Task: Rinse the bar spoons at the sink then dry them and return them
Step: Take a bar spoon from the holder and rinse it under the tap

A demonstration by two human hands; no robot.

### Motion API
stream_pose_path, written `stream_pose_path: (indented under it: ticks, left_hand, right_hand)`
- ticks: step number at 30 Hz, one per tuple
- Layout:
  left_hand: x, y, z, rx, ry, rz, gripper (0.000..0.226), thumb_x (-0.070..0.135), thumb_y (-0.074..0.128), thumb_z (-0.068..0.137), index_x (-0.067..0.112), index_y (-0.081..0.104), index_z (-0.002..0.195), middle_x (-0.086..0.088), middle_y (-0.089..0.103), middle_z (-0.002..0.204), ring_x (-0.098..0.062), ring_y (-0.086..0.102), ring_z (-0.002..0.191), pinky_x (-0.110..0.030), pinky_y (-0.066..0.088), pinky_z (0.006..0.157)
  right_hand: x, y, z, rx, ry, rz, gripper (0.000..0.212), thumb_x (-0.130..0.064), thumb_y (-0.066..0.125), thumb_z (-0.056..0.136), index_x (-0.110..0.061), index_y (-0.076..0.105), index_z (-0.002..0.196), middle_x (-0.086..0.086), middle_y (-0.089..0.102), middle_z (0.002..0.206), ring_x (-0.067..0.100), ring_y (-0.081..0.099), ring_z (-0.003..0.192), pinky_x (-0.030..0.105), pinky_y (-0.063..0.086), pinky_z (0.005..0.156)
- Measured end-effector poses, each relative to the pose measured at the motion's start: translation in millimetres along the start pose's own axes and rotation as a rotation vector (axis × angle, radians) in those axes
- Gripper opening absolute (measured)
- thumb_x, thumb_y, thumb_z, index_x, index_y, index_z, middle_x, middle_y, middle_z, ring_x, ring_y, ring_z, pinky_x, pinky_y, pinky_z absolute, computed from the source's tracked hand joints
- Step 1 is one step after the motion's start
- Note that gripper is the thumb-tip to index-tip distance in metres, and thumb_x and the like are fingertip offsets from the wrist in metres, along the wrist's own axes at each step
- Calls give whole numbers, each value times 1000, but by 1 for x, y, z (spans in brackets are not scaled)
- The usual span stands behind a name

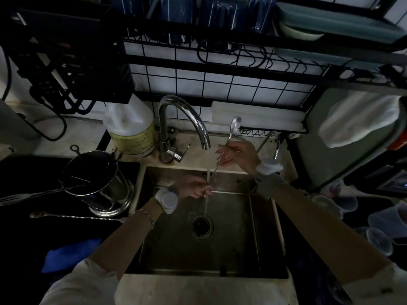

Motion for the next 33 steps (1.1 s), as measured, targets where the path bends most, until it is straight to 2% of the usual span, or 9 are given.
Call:
stream_pose_path:
  ticks: [4, 8, 11, 15, 18, 21, 23, 26, 33]
  left_hand:
    - [-3, -5, 7, 41, 6, 37, 22, 24, 58, 91, 16, 65, 111, -4, 67, 114, -18, 63, 107, -31, 52, 90]
    - [-6, -4, 11, 39, 32, 34, 28, 15, 59, 91, 8, 61, 117, -12, 63, 117, -23, 61, 107, -35, 51, 93]
    - [-9, -3, 13, 29, 53, 66, 29, 10, 57, 91, 2, 59, 118, -19, 64, 116, -30, 62, 109, -42, 50, 97]
    - [-12, 1, 16, -16, 61, 32, 14, 2, 56, 90, 2, 64, 102, -27, 65, 96, -22, 62, 83, -27, 47, 74]
    - [-10, 2, 20, -8, 78, 67, 19, 0, 56, 89, -8, 62, 106, -38, 60, 101, -15, 59, 74, -25, 47, 72]
    - [-9, 4, 23, -5, 66, 49, 25, 0, 53, 91, -11, 58, 113, -38, 58, 113, -31, 62, 89, -43, 52, 88]
    - [-6, 5, 24, 18, 65, 61, 26, 6, 53, 92, -10, 59, 112, -32, 62, 113, -39, 61, 104, -53, 46, 100]
    - [2, 5, 24, 52, 85, 22, 26, 10, 55, 92, -6, 61, 112, -22, 66, 108, -37, 61, 106, -51, 46, 100]
    - [9, 7, 25, 22, 52, -51, 31, 10, 55, 92, -7, 56, 118, -27, 61, 122, -35, 60, 112, -42, 50, 98]
  right_hand:
    - [-13, -8, -6, 82, -39, 9, 23, -18, 65, 89, 3, 71, 95, 21, 73, 81, 23, 72, 60, 29, 62, 62]
    - [-26, -16, -11, 120, -49, 21, 25, -13, 63, 91, 10, 69, 100, 30, 70, 91, 37, 69, 71, 36, 63, 69]
    - [-35, -21, -16, 139, -55, 24, 26, -10, 62, 91, 12, 67, 104, 33, 69, 97, 45, 69, 80, 33, 61, 68]
    - [-36, -28, -19, 138, -41, 43, 27, -8, 61, 92, 13, 65, 109, 34, 67, 102, 51, 66, 87, 26, 60, 64]
    - [-32, -30, -19, 136, -35, 48, 27, -9, 61, 91, 12, 65, 108, 32, 68, 101, 49, 67, 87, 25, 61, 64]
    - [-25, -29, -16, 137, -22, 57, 28, -13, 64, 90, 10, 67, 106, 30, 70, 97, 47, 69, 84, 29, 62, 67]
    - [-21, -25, -15, 131, -14, 58, 28, -15, 65, 89, 10, 68, 102, 30, 70, 94, 46, 69, 81, 31, 63, 66]
    - [-16, -16, -16, 111, -15, 48, 24, -13, 65, 90, 10, 69, 97, 33, 69, 93, 41, 69, 73, 30, 63, 63]
    - [-6, 0, -20, 57, 50, 28, 27, -11, 65, 89, 14, 67, 99, 33, 69, 96, 45, 69, 80, 36, 63, 69]
Point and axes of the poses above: each hand's wrist, its own z-axis towards the middle knuckle, its own y-axis out of the palm, x = y × z, the point moved 7 cm from there along z, towards the middle knuckle
